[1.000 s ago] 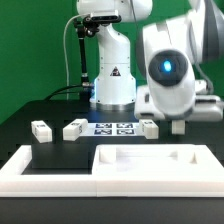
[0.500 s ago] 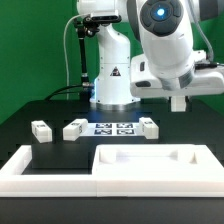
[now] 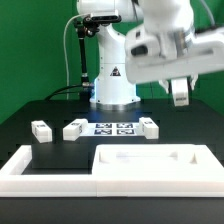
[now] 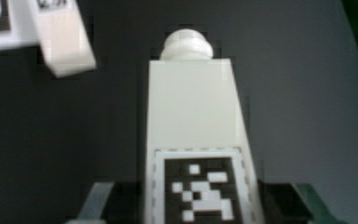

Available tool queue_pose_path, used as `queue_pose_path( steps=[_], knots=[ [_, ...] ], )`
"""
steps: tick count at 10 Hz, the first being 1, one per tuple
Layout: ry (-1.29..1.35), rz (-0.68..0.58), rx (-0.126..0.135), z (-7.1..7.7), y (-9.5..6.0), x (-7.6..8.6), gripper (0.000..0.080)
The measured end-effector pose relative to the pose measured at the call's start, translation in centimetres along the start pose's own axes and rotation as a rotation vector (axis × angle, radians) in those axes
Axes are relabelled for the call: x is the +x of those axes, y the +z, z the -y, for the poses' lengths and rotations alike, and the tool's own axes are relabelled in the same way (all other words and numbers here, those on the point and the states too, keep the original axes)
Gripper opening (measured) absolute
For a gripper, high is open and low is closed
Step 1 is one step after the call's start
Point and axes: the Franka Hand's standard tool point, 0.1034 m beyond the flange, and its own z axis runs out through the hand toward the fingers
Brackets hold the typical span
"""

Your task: Assemble desk

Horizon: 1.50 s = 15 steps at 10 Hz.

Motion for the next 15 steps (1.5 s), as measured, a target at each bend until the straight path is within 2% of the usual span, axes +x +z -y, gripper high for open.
queue_pose_path(
  steps=[2, 5, 6, 7, 8, 9, 11, 12, 13, 14, 15],
  knots=[
    [-0.006, -0.126, -0.008, -0.1, 0.8, -0.1, 0.0288],
    [-0.064, -0.334, -0.025, -0.5, 0.2, 1.3, 0.0288],
    [-0.095, -0.404, -0.036, -0.3, -1.4, 2.6, 0.0288],
    [-0.119, -0.466, -0.033, 0.4, -3.1, 3.9, 0.0288],
    [-0.140, -0.548, -0.036, 1.0, -4.0, 5.0, 0.0288],
    [-0.140, -0.600, -0.037, 0.7, -3.3, 4.7, 0.0288],
    [-0.154, -0.753, -0.032, 0.7, -3.4, 4.9, 0.0288],
    [-0.165, -0.766, -0.039, 0.4, -2.9, 4.8, 0.0288],
    [-0.212, -0.765, -0.068, -0.1, -3.0, 5.4, 0.0288],
    [-0.251, -0.780, -0.088, -0.2, -4.0, 6.7, 0.0288],
    [-0.302, -0.812, -0.104, 0.7, -5.2, 8.1, 0.0288]
  ],
)
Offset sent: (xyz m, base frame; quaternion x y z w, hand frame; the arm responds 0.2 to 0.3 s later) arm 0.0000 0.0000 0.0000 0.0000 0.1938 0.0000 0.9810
